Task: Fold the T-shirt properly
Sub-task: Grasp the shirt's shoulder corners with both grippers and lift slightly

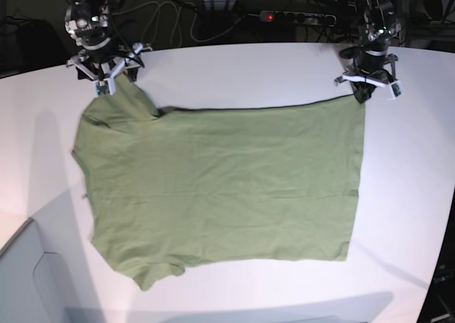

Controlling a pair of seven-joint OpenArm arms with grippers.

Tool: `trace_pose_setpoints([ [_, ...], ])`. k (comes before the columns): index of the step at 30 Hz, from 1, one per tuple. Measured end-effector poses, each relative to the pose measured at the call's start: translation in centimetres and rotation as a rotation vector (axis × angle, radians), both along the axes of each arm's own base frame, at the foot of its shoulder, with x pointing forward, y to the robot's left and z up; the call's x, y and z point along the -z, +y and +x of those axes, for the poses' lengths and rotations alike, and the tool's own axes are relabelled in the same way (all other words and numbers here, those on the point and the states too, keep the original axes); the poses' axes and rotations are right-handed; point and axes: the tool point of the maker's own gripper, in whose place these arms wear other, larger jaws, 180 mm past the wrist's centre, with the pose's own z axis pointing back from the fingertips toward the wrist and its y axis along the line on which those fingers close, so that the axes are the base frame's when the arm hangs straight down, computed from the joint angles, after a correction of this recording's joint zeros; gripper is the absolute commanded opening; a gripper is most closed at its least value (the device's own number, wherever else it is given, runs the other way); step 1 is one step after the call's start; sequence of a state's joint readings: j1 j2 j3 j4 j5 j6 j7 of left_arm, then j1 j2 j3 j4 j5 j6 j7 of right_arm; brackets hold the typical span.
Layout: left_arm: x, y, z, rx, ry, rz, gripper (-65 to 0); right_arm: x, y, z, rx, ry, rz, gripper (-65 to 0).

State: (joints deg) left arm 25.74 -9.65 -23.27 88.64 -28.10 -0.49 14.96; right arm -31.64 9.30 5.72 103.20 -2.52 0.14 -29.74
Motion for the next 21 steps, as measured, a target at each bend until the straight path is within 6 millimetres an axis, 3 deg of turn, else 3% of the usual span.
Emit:
trace_pose_setpoints([
  [10,0.0,0.0,0.0,0.0,0.0,0.0,-65.0,0.2,-0.6,-0.1,-0.01,0.008,-0.016,-48.5],
  [17,0.0,0.0,0.0,0.002,-0.001,-0.001,-65.0,0.6,-1.4,0.5,-0.016,-0.01,-0.024,-65.0],
  [21,0.0,0.0,0.0,0.002,0.0,-0.001,-65.0,0.5,-1.5,0.3,-0.017,-0.009,-0.027,-64.7],
])
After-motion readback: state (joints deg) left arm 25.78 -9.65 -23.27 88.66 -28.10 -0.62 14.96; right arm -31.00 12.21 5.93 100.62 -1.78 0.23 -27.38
